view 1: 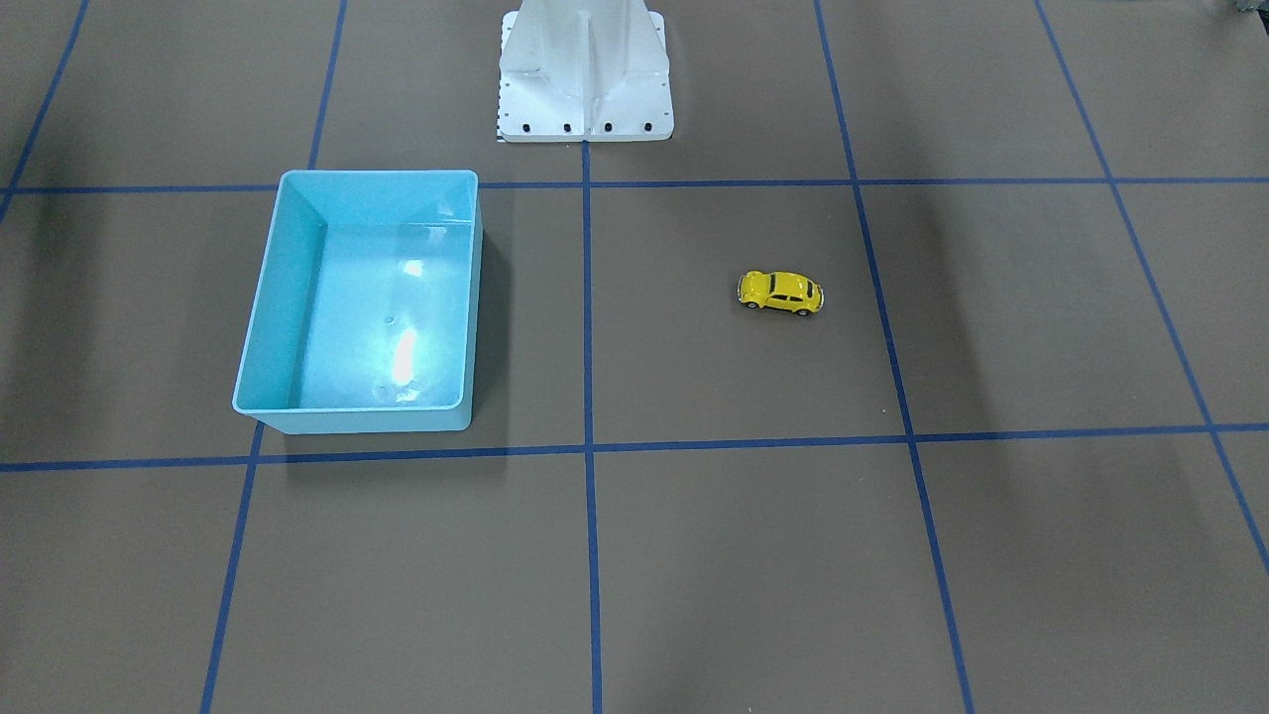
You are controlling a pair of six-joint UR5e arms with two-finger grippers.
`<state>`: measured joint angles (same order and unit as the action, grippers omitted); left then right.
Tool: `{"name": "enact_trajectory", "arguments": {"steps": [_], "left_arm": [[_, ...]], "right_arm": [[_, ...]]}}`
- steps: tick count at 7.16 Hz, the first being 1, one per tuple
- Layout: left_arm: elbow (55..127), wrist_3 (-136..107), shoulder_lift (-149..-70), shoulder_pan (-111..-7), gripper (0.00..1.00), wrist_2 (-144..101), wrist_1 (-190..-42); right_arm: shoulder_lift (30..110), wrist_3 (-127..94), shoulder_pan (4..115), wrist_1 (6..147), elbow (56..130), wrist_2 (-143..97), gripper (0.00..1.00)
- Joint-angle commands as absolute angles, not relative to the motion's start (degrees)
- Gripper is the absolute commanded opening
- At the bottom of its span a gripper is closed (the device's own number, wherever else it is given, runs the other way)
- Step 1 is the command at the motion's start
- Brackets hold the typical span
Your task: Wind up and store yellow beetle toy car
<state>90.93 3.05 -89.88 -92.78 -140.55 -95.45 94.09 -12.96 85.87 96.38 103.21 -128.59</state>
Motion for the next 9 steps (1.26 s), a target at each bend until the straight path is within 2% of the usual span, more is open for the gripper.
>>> {"name": "enact_trajectory", "arguments": {"steps": [1, 2, 4, 6, 9], "left_arm": [[98.66, 2.2, -90.44, -86.26, 1.0, -140.72, -95.1], [101.92, 2.11, -93.05, -78.91, 1.0, -137.93, -94.84], [101.78, 2.11, -100.86, -67.64, 1.0, -130.91, -94.4], [101.6, 2.28, -112.01, -57.53, 1.0, -125.03, -86.78], [101.69, 3.16, -119.94, -44.43, 1.0, -114.26, -77.93]], "right_arm": [[94.13, -12.92, 85.87, 96.07, 103.01, -128.67, 1.0], [93.96, -13.01, 85.87, 96.06, 102.57, -128.93, 1.0], [93.96, -13.01, 85.78, 96.06, 102.57, -129.11, 1.0], [93.96, -13.01, 85.78, 96.06, 102.66, -129.11, 1.0], [93.87, -13.01, 85.87, 96.24, 102.66, -129.2, 1.0]]}}
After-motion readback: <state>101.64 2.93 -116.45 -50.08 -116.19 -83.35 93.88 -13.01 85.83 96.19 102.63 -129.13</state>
